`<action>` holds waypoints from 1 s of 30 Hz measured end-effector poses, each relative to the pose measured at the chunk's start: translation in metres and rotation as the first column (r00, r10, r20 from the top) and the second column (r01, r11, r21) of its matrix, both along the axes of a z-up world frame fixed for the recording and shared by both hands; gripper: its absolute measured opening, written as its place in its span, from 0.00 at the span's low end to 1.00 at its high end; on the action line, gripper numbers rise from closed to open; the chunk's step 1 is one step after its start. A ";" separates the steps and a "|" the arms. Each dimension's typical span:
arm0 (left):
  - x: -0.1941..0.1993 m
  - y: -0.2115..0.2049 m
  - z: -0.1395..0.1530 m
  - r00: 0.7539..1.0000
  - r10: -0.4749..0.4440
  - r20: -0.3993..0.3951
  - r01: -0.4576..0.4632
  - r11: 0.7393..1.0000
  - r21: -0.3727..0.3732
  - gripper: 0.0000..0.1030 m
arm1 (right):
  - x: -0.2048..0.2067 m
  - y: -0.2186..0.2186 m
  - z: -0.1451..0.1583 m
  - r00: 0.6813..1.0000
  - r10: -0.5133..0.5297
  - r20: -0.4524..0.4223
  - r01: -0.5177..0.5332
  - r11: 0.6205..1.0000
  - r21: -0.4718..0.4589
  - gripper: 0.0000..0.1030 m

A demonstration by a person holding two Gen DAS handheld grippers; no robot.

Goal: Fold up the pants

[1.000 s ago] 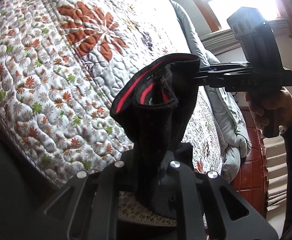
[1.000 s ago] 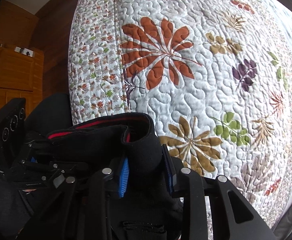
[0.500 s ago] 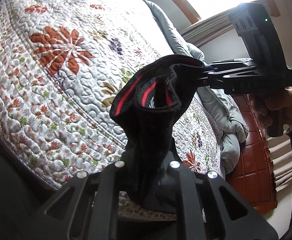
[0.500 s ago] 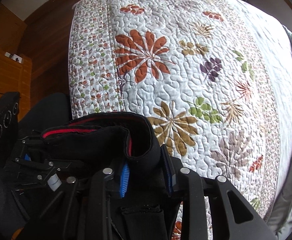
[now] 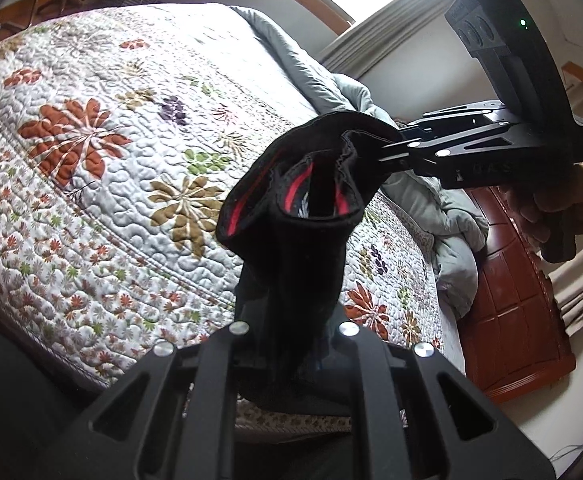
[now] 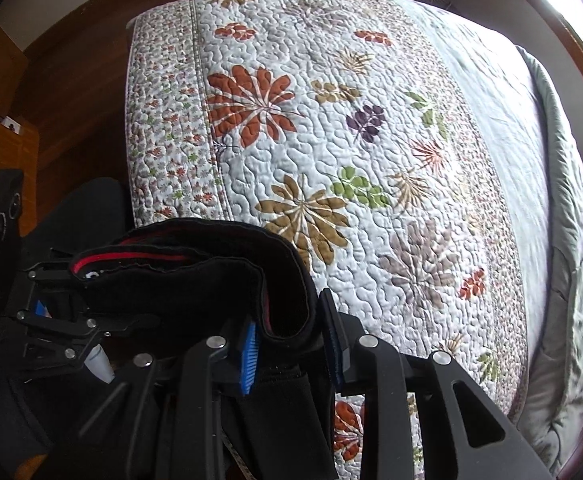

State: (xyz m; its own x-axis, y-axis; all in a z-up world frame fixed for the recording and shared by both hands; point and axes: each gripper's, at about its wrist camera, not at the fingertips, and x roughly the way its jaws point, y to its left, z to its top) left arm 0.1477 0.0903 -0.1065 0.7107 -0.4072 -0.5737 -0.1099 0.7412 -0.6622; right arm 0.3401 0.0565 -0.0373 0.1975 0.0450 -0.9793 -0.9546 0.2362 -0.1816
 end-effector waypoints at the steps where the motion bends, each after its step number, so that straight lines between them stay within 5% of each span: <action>1: 0.000 -0.004 0.003 1.000 -0.006 0.005 0.006 1.000 0.008 0.10 | -0.001 -0.004 0.003 1.000 -0.002 0.008 0.002 1.000 0.001 0.27; 12: -0.003 -0.049 0.032 0.995 -0.088 0.054 0.083 0.992 0.092 0.10 | -0.013 -0.059 0.028 0.996 -0.050 0.074 0.048 0.998 0.031 0.25; 30: -0.002 -0.124 0.044 0.974 -0.217 0.070 0.202 0.964 0.174 0.10 | -0.017 -0.142 0.030 0.985 -0.134 0.109 0.128 0.990 0.064 0.22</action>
State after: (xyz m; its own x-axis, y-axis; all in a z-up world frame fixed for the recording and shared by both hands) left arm 0.1456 -0.0339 -0.0621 0.6700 -0.4575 -0.5846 0.1129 0.8411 -0.5289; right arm 0.3236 -0.0856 -0.0075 0.3147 0.0661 -0.9469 -0.8888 0.3706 -0.2696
